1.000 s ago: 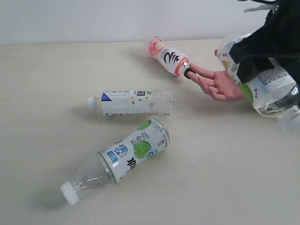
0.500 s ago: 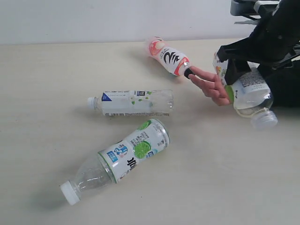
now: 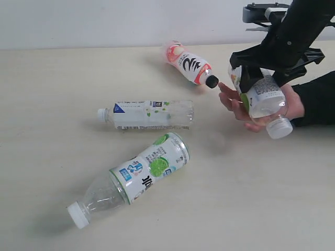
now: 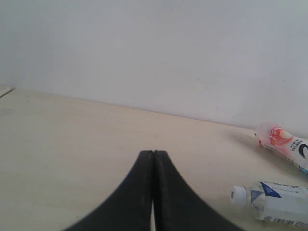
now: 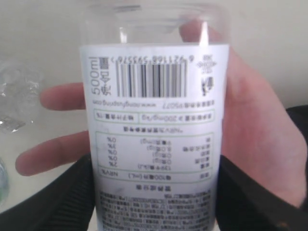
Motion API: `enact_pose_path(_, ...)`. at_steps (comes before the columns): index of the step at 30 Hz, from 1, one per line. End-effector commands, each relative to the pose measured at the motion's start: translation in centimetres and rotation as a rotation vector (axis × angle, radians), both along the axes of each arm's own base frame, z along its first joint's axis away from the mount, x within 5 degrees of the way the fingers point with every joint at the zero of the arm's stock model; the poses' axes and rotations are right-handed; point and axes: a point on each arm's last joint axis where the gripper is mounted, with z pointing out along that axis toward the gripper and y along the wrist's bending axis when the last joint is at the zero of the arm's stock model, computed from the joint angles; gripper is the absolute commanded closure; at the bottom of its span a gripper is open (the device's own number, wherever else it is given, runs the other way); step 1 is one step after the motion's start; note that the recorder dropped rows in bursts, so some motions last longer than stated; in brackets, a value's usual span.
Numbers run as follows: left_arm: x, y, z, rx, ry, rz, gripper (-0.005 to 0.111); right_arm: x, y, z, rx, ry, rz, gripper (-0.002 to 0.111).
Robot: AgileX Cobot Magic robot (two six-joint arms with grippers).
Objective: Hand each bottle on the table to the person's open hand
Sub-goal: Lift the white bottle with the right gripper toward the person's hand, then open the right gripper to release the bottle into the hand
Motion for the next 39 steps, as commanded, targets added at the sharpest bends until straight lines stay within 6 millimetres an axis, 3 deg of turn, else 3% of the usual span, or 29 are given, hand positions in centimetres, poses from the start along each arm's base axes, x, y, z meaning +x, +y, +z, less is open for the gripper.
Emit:
enact_pose_path(1, -0.04, 0.01, -0.05, -0.008, -0.005, 0.003, 0.107, 0.06, -0.37, -0.27, -0.022, 0.031, 0.01, 0.108)
enact_pose_path(7, -0.04, 0.01, -0.05, -0.008, -0.005, 0.003, 0.107, 0.2, -0.39, -0.32, -0.023, 0.019, 0.005, 0.108)
enact_pose_path(10, -0.04, 0.01, -0.05, -0.008, -0.005, 0.003, 0.107, 0.22, -0.39, -0.31, -0.022, 0.017, 0.002, 0.101)
enact_pose_path(13, -0.04, 0.01, -0.05, -0.008, -0.005, 0.003, 0.107, 0.22, -0.37, -0.31, -0.021, 0.017, 0.002, 0.088)
enact_pose_path(19, -0.04, 0.01, -0.05, -0.008, -0.005, 0.003, 0.107, 0.22, -0.37, -0.31, -0.019, 0.018, -0.006, 0.052)
enact_pose_path(22, -0.04, 0.01, -0.05, -0.008, -0.005, 0.003, 0.107, 0.22, -0.37, -0.31, -0.016, 0.02, -0.018, 0.043)
enact_pose_path(39, -0.04, 0.01, -0.05, -0.008, -0.005, 0.003, 0.107, 0.54, -0.37, -0.24, -0.015, -0.016, -0.022, 0.03)
